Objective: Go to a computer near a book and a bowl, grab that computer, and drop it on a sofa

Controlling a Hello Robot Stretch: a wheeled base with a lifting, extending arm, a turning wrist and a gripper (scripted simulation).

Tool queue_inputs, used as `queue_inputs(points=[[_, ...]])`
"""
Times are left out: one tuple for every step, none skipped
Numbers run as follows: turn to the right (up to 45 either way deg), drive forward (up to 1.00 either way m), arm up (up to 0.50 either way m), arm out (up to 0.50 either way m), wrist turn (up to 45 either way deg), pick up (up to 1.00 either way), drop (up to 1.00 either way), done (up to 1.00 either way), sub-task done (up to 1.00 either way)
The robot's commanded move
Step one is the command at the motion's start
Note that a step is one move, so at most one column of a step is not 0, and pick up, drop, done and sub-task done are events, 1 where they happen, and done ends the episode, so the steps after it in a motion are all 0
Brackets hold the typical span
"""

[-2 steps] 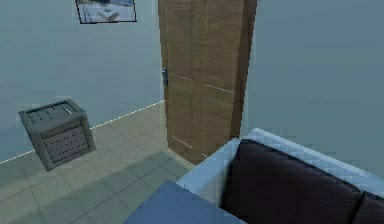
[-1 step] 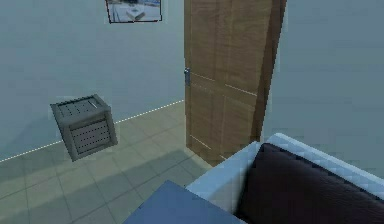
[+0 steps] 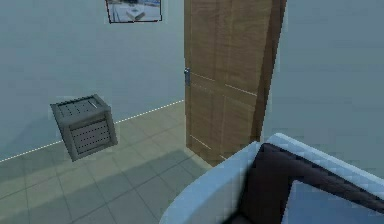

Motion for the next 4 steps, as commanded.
queue_inputs(points=[[0.0, 0.0, 0.0, 0.0, 45.0, 0.0, 0.0, 0.0, 0.0], [0.0, 0.0, 0.0, 0.0, 45.0, 0.0, 0.0, 0.0, 0.0], [0.0, 0.0, 0.0, 0.0, 39.0, 0.0, 0.0, 0.0, 0.0], [0.0, 0.0, -0.44, 0.0, 0.0, 0.0, 0.0, 0.0, 0.0]])
